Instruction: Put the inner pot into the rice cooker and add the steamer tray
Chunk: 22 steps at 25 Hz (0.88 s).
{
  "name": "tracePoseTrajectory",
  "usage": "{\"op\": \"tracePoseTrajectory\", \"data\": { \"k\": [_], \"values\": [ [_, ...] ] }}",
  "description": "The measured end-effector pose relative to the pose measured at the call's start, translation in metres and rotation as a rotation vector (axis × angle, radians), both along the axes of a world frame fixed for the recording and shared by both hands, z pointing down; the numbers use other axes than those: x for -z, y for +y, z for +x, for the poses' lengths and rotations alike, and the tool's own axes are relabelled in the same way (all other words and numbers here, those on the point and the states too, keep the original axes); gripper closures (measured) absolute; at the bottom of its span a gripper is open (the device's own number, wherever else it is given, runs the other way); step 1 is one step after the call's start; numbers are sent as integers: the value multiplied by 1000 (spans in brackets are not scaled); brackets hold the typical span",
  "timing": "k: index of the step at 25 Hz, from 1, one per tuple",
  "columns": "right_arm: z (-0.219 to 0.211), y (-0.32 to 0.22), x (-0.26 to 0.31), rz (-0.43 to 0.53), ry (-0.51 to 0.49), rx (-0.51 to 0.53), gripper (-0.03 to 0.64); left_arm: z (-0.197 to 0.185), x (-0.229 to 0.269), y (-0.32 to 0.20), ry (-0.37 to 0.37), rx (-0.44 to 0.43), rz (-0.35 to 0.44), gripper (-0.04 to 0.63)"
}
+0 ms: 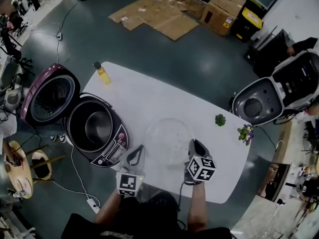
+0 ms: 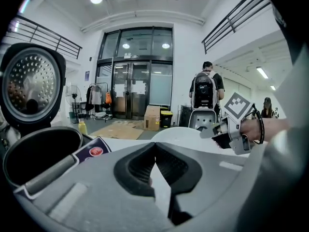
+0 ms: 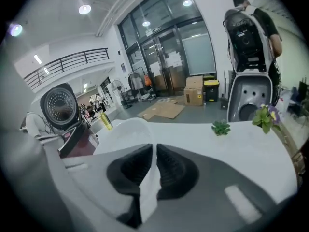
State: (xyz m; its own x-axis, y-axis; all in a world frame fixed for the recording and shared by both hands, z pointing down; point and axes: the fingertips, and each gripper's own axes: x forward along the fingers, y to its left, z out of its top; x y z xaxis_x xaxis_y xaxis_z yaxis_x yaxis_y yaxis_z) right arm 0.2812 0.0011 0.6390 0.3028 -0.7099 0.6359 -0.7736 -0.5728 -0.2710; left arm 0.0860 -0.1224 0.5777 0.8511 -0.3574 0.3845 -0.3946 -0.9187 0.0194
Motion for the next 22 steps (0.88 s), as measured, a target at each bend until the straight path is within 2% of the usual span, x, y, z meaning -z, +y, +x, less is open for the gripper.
{"op": "tracePoseTrajectory", "data": {
  "k": [10, 16, 22],
  "values": [
    [-22, 10, 86, 138, 58, -52, 587, -36, 59, -4, 79, -7, 91, 584],
    [-43, -5, 121, 212, 86, -25, 588, -74, 80, -20, 107, 59, 137, 584],
    [-74, -41, 151, 286, 103, 61, 588, -121, 93, -40, 125, 152, 175, 584]
  ]
}}
